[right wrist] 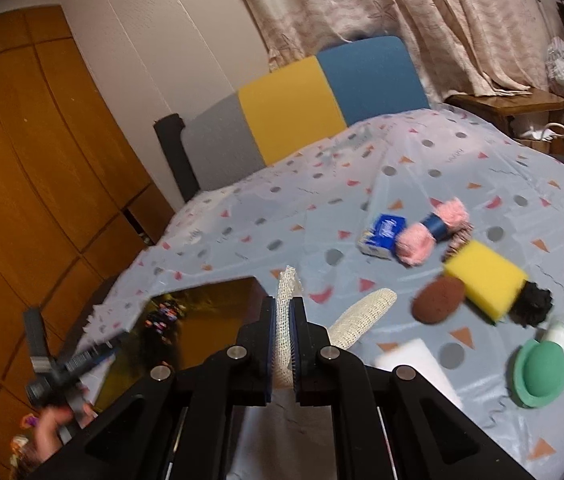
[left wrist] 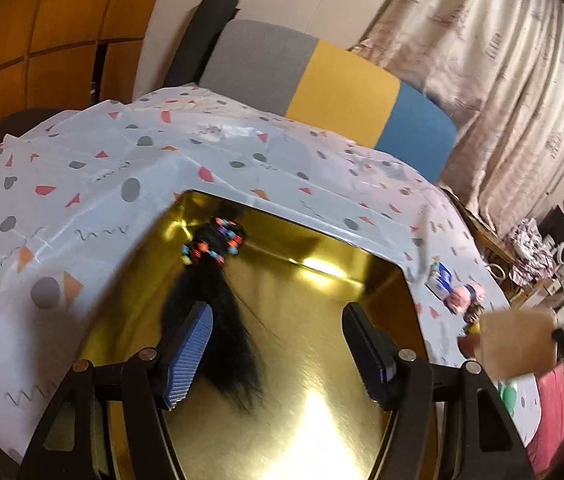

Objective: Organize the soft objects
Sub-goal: 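Lower the hair into the tray and open the left gripper while the right gripper lifts the cloth, then carry the beige cloth over the tray and open the right gripper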

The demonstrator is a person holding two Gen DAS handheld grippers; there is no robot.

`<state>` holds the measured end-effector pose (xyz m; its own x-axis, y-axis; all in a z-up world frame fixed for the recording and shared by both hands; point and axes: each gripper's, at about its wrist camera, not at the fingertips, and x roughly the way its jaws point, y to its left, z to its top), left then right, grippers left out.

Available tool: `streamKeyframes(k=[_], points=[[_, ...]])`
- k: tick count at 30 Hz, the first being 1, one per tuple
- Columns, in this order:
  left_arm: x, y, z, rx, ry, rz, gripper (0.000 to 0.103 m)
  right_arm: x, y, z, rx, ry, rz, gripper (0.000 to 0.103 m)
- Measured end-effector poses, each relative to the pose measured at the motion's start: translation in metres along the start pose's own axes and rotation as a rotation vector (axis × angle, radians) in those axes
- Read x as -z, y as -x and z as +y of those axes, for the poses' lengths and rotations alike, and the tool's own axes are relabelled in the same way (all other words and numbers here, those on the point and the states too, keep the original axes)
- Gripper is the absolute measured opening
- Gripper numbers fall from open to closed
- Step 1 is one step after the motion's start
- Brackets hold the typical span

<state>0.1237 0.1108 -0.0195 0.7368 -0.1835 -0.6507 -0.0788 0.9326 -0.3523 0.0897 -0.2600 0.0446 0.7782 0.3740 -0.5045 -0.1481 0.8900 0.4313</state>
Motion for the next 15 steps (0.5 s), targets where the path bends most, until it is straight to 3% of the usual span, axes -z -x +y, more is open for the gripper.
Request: streamKeyframes(k=[7,15], points=[[0.021,0.010,-0.014,0.006,-0.037,0.026,0.068,-0.022,-0.038,0.060,-0.148,0.028,0.012,0.007],[0.028,0.023,0.014,-0.026,0.039,0.011,0.068,-0.018,-0.135,0.125,-0.264,0.027,0.193,0.007]])
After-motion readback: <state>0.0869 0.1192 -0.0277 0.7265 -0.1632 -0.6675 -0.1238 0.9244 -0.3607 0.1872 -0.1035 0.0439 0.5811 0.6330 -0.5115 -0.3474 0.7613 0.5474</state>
